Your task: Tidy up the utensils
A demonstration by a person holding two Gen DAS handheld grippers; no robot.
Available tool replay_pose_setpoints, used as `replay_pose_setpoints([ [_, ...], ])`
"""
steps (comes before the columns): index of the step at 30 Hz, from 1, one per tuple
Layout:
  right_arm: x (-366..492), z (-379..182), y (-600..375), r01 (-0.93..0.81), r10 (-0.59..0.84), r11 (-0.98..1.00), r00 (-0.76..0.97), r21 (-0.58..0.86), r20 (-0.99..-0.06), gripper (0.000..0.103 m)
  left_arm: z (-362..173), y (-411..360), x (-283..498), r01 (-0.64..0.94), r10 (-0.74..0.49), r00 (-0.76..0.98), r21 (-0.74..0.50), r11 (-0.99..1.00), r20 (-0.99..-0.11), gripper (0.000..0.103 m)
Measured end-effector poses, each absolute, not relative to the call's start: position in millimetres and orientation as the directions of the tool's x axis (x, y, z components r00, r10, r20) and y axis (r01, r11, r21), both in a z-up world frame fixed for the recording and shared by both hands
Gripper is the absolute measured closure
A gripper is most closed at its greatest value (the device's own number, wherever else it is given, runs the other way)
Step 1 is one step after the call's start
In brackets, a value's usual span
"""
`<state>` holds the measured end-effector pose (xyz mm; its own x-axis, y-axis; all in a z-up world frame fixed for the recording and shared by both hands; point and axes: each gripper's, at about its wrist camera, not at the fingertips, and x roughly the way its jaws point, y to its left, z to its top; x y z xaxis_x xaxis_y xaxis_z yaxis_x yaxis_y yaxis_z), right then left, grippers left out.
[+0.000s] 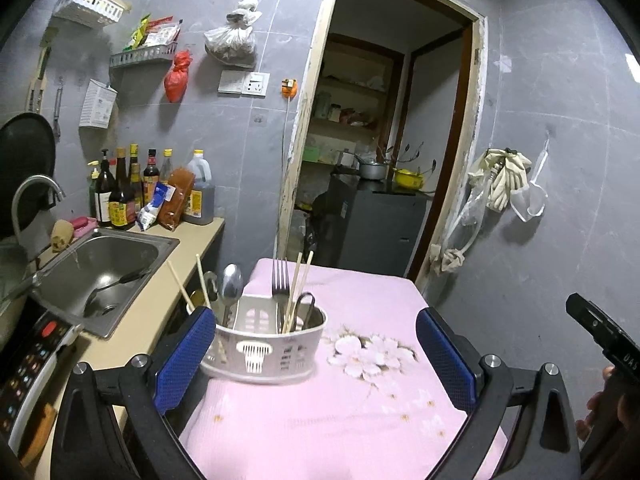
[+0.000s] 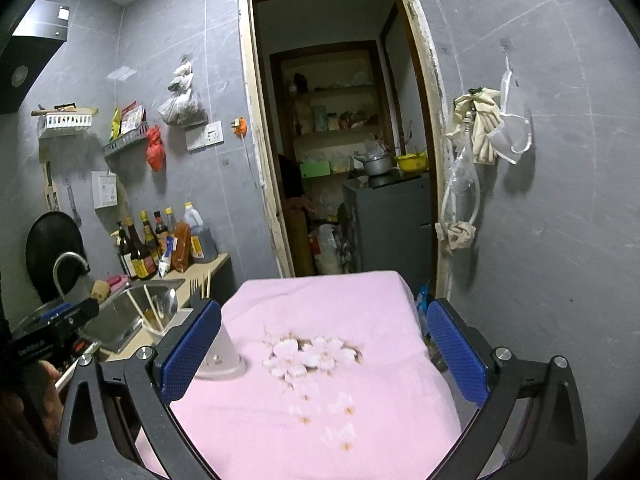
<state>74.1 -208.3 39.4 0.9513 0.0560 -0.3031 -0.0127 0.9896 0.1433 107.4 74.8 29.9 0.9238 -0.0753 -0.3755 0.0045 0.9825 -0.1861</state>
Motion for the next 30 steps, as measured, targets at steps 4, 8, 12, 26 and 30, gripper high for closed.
replay_pose_setpoints([
  [4,47.0,34.9,-214.9,-0.020,0.065,0.989,0.947,0.143,-0.315,0.002,30.9,68.2,86.4,-0.008,-0.055,0.924,-0.163,0.987,-0.378,0.002],
  [8,26.4,34.9,-222.4,-0.022,0.062,0.991,0.949,0.132,-0.308,0.002,28.5,61.1,61.5,-0.019,-0.039,0.924,-0.147,0.989,-0.380,0.002],
  [12,9.4,38.1,-228.7,-0.021,0.058,0.992,0.952,0.124,-0.301,0.002,26.2,54.1,42.3,-0.021,-0.035,0.925,-0.143,0.990,-0.378,0.002],
  [26,-25.8,40.3,-241.2,-0.012,0.048,0.994,0.946,0.112,-0.322,0.002,25.1,35.2,-0.7,-0.016,-0.033,0.925,-0.125,0.992,-0.378,0.002],
  [30,-27.2,39.2,-242.4,-0.016,0.052,0.994,0.943,0.112,-0.328,0.002,25.3,33.3,0.3,-0.017,-0.032,0.924,-0.125,0.992,-0.380,0.002],
])
